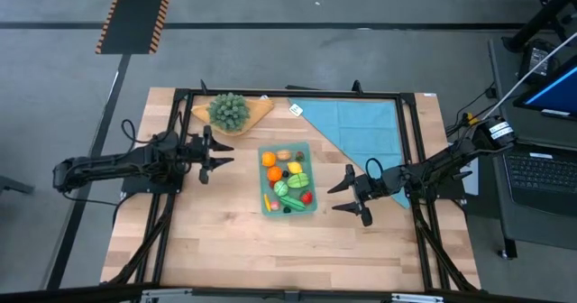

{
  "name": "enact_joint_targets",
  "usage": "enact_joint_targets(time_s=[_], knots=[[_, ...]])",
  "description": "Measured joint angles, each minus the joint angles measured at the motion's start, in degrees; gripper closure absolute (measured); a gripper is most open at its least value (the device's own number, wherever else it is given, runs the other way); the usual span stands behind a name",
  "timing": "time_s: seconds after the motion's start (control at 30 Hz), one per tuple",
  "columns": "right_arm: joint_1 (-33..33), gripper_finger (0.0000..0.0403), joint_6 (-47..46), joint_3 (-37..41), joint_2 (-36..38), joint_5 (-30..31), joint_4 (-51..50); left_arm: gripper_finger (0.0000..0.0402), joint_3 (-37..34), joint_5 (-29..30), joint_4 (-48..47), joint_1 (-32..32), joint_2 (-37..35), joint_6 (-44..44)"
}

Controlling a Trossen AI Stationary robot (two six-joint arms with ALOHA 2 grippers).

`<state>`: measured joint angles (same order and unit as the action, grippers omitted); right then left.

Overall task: Pick and placing Produce into tupperware
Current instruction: Return to Home Position

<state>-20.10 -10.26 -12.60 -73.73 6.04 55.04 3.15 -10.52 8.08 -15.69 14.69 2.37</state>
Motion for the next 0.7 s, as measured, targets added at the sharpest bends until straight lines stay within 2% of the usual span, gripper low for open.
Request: enact_joint_targets(time_s=[0.47,0.7], knots=[[0.4,0.0157,0.0,0.0,0.0,-0.1,1.5,0.0258,-2.7,0.0,-1.3,-3.5,-5.2,-0.4],[6.6,0.0157,0.4,3.0,5.2,-0.1,2.6,0.0266,-2.7,0.0,-2.7,-4.8,-5.6,-1.0]])
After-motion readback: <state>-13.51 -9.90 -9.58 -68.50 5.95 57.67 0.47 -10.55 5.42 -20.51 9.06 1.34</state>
